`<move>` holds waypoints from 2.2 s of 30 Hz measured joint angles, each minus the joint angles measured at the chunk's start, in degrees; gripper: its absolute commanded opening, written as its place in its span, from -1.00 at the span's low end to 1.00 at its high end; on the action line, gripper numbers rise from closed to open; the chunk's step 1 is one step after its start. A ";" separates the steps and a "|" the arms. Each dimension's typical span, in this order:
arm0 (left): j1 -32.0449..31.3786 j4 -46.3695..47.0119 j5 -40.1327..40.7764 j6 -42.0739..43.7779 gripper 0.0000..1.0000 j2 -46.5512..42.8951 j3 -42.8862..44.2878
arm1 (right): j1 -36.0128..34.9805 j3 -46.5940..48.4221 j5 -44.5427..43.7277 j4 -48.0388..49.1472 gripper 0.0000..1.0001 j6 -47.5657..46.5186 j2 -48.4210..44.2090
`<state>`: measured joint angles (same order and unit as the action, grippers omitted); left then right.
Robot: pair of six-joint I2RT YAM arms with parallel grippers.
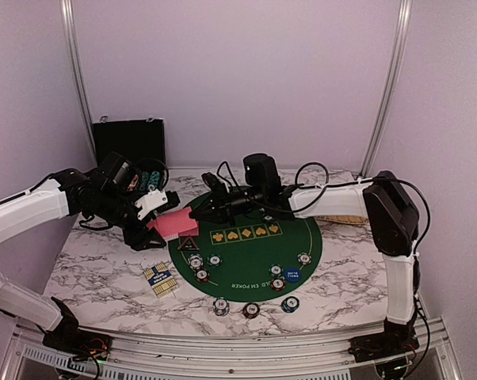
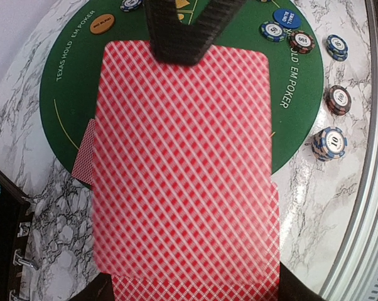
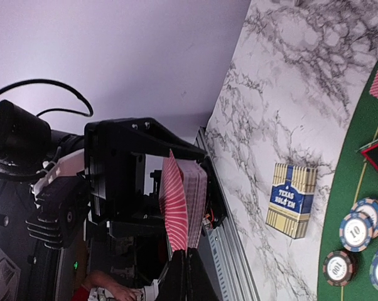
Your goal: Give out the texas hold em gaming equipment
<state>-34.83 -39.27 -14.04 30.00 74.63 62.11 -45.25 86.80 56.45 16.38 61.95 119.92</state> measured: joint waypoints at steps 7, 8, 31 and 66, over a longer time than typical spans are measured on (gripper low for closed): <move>0.00 -0.04 0.13 0.02 -0.81 0.00 -0.02 | 7.26 -0.92 0.04 -1.33 -1.00 -1.66 -2.56; 0.00 -0.04 0.15 0.02 -0.80 0.00 -0.02 | 8.52 -0.92 0.04 -1.81 -1.00 -2.19 -3.02; 0.02 -0.11 0.57 0.48 -0.81 0.00 0.00 | 27.58 21.64 -9.68 -29.55 -1.00 -21.24 15.43; 0.02 -0.13 0.55 0.48 -0.82 0.00 0.00 | 26.67 34.18 -12.92 -34.80 -0.28 -21.49 26.97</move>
<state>-34.81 -39.40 -13.50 30.48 74.63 62.11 -18.59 120.99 43.53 -18.41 40.47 146.89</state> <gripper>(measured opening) 0.659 0.307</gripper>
